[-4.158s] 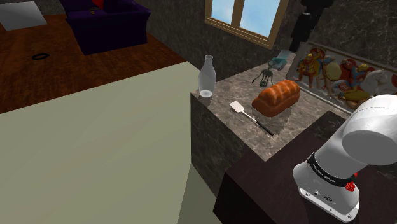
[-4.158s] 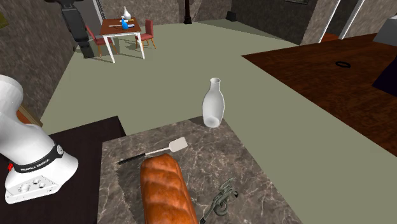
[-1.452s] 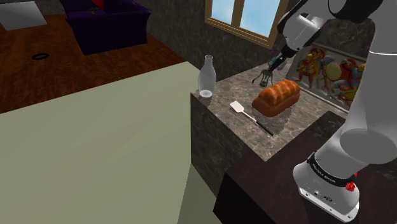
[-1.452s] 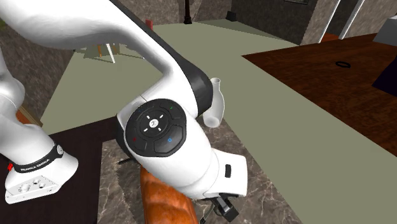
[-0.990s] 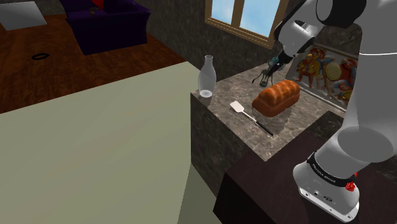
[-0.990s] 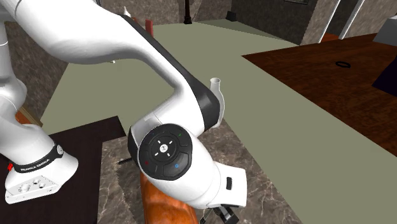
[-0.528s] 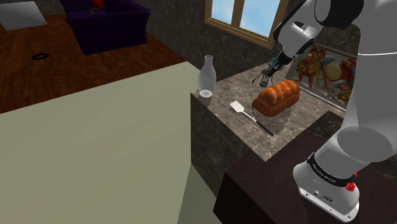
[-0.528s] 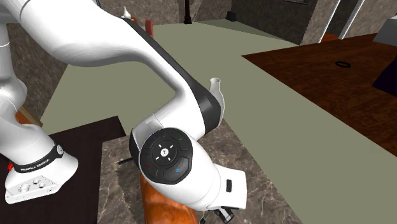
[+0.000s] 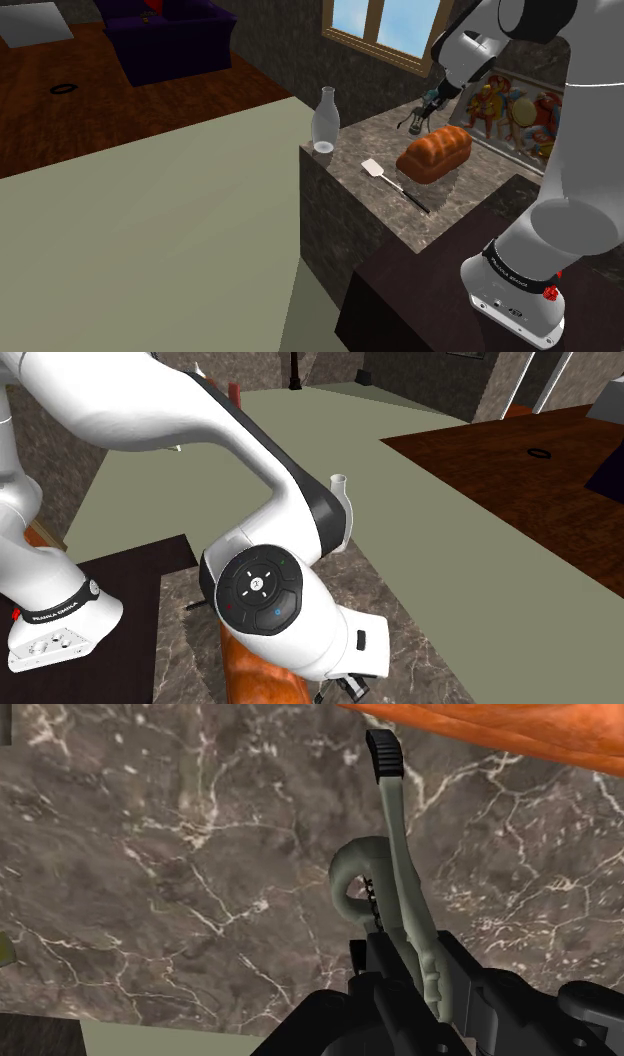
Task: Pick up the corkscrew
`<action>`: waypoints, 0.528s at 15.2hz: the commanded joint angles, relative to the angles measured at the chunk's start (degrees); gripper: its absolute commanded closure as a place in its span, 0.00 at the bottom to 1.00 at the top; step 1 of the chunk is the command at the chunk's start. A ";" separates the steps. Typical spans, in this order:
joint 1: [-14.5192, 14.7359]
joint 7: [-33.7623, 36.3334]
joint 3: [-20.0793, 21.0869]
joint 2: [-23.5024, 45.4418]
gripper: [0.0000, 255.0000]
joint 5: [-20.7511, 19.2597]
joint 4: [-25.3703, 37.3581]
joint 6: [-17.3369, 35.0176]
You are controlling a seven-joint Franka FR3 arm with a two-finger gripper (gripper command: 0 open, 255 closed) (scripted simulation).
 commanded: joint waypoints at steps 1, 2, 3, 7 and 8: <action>0.71 1.21 -0.82 -1.10 1.00 -1.42 -0.08 -0.57; 1.05 1.80 -1.25 -1.67 1.00 -2.16 -0.08 -0.90; 1.38 2.40 -1.67 -2.22 1.00 -2.89 -0.06 -1.24; 2.66 4.79 -3.31 -4.42 1.00 -5.85 0.13 -2.65; 2.97 5.39 -3.71 -4.96 1.00 -6.59 0.21 -3.01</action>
